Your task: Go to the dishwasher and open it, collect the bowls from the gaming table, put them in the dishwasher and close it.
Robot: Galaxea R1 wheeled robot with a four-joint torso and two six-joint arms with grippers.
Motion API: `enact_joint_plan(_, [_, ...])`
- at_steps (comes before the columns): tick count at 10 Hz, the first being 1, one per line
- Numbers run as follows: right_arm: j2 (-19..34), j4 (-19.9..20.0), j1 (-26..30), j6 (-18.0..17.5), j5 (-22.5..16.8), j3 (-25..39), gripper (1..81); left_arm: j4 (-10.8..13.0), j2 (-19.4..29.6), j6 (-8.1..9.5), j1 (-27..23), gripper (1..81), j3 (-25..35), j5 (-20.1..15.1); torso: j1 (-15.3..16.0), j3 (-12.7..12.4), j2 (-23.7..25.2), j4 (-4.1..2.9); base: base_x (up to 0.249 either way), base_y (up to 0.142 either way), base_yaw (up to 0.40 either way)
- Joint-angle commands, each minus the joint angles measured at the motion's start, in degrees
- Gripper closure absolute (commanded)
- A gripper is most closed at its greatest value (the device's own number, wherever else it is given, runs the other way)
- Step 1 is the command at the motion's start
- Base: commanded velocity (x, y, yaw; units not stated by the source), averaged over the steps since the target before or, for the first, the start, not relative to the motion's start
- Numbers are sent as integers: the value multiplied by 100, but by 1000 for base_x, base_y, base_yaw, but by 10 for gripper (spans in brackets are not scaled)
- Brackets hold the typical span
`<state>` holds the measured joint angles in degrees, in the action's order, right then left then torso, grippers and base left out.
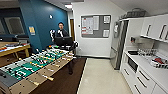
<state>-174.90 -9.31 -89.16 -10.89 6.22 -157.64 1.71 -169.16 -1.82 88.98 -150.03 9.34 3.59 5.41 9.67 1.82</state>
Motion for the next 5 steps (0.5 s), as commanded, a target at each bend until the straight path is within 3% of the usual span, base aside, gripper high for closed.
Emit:
enact_joint_plan(1, [-21, -88, 306, 25, -253, 24, 10, 181, 75, -64, -253, 10, 17, -292, 0, 0, 0, 0, 0, 0, 356])
enact_joint_plan(5, [-4, -62, 298, 16, -253, 32, 10, 198, 110, -64, -271, 10, 17, -292, 0, 0, 0, 0, 0, 0, 356])
